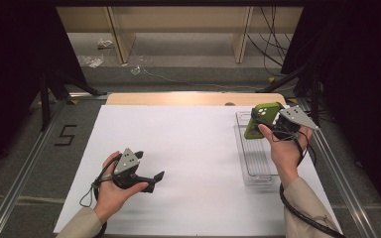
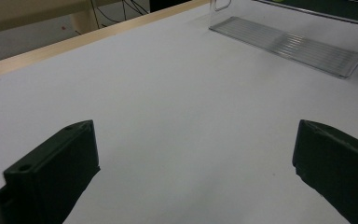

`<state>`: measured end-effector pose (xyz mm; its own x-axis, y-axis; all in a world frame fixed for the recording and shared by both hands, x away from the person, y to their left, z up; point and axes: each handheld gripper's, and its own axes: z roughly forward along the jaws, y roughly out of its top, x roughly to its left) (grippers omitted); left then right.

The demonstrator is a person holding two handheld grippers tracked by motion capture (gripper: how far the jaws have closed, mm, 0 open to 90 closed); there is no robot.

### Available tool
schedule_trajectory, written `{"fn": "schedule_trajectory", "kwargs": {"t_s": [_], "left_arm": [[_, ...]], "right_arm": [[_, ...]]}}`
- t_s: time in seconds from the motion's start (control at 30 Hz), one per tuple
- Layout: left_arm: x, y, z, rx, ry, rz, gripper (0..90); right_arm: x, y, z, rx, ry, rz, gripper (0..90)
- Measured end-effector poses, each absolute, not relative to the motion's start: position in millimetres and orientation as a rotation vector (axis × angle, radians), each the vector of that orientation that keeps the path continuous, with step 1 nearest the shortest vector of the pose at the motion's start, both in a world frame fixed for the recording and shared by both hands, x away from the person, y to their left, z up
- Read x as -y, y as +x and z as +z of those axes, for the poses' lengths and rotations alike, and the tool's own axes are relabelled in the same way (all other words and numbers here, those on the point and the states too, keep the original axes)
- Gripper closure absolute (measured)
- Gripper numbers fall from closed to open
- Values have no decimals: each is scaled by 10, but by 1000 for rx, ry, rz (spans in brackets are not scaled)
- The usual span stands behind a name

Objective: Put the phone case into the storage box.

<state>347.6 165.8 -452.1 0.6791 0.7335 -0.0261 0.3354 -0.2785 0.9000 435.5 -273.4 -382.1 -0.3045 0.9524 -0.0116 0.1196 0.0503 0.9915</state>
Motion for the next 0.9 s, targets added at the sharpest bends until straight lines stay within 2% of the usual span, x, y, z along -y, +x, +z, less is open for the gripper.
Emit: {"fn": "schedule_trajectory", "kwargs": {"t_s": [0.9], "left_arm": [[-1660,3481,-4525,-841,1879,491,0]], "right_arm": [[2695,4488,-3876,-1612,1137,1286,165]]}}
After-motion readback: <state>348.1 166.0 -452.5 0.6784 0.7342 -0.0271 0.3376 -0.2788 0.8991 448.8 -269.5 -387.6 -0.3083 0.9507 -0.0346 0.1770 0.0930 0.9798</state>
